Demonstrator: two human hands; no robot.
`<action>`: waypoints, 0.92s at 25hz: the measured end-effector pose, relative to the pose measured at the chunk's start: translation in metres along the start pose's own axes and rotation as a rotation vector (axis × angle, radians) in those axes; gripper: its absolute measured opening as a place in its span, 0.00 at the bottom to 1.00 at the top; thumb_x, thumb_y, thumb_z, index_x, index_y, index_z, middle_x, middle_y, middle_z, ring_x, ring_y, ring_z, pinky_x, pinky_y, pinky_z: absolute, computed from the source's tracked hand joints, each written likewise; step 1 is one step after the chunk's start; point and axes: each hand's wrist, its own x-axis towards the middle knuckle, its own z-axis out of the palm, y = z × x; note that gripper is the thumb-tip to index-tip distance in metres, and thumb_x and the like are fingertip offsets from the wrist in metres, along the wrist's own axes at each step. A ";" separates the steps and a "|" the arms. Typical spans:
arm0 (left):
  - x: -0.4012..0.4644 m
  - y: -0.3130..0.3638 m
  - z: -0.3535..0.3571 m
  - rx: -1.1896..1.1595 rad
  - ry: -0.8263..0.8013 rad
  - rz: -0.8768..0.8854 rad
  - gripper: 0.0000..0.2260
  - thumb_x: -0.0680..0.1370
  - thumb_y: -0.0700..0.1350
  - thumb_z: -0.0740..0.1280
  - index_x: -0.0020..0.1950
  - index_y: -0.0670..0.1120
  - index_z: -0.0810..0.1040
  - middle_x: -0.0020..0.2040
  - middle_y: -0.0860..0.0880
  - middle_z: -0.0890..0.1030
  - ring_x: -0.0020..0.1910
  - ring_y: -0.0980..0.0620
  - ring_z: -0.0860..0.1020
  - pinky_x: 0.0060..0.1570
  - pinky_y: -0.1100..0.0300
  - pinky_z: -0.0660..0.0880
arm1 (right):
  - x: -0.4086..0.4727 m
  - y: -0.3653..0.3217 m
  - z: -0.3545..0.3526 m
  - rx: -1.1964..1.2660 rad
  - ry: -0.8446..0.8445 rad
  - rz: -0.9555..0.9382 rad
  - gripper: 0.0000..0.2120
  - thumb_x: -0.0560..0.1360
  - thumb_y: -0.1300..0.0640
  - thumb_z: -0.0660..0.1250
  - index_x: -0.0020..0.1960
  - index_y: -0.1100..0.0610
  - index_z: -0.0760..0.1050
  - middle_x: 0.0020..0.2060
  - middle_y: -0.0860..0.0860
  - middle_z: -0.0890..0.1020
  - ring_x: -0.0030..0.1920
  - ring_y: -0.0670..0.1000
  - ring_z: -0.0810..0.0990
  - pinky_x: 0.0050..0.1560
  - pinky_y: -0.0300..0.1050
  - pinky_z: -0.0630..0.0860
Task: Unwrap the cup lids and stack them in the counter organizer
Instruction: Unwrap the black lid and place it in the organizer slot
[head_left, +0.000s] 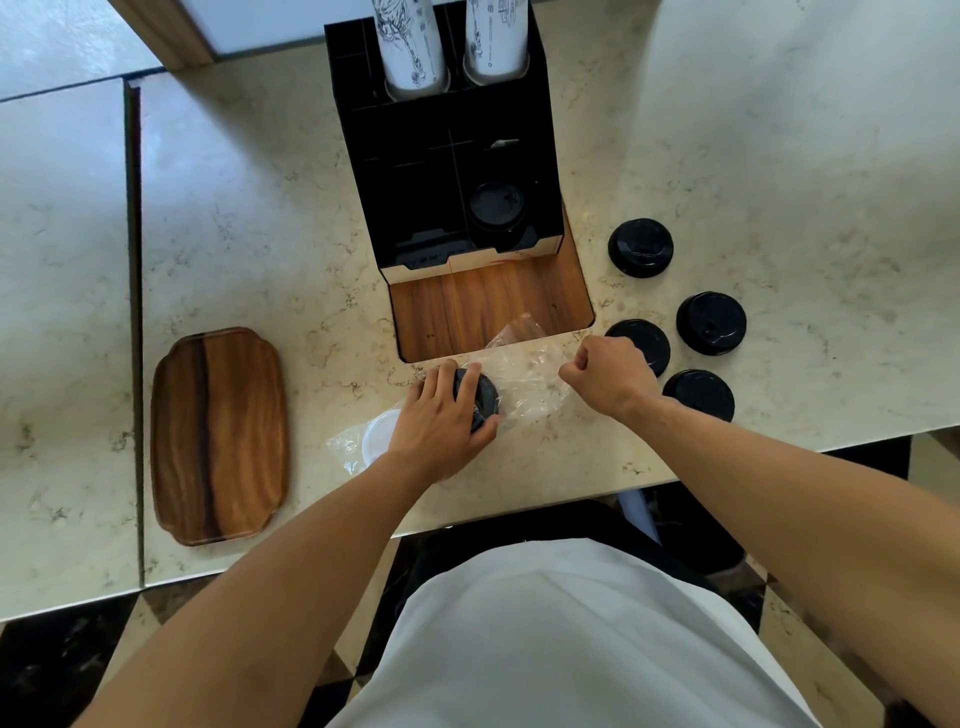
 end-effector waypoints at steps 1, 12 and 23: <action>0.000 0.000 0.000 -0.003 -0.002 0.001 0.34 0.80 0.67 0.52 0.78 0.46 0.60 0.72 0.39 0.69 0.69 0.39 0.69 0.67 0.43 0.70 | 0.001 0.000 0.000 -0.005 -0.012 0.017 0.15 0.74 0.54 0.66 0.31 0.57 0.73 0.28 0.55 0.79 0.27 0.50 0.73 0.29 0.43 0.72; -0.004 -0.001 -0.003 -0.080 -0.038 -0.021 0.39 0.78 0.72 0.49 0.80 0.48 0.51 0.77 0.40 0.63 0.75 0.38 0.64 0.74 0.42 0.62 | -0.002 -0.023 -0.003 0.222 0.117 -0.223 0.06 0.82 0.57 0.60 0.50 0.53 0.75 0.39 0.48 0.80 0.38 0.48 0.79 0.36 0.42 0.74; -0.023 -0.018 -0.006 0.008 0.018 -0.097 0.53 0.68 0.78 0.57 0.79 0.41 0.56 0.73 0.40 0.69 0.70 0.40 0.68 0.72 0.44 0.64 | 0.024 -0.052 0.017 0.609 -0.310 0.175 0.11 0.81 0.66 0.58 0.57 0.67 0.77 0.45 0.63 0.81 0.41 0.58 0.81 0.47 0.52 0.83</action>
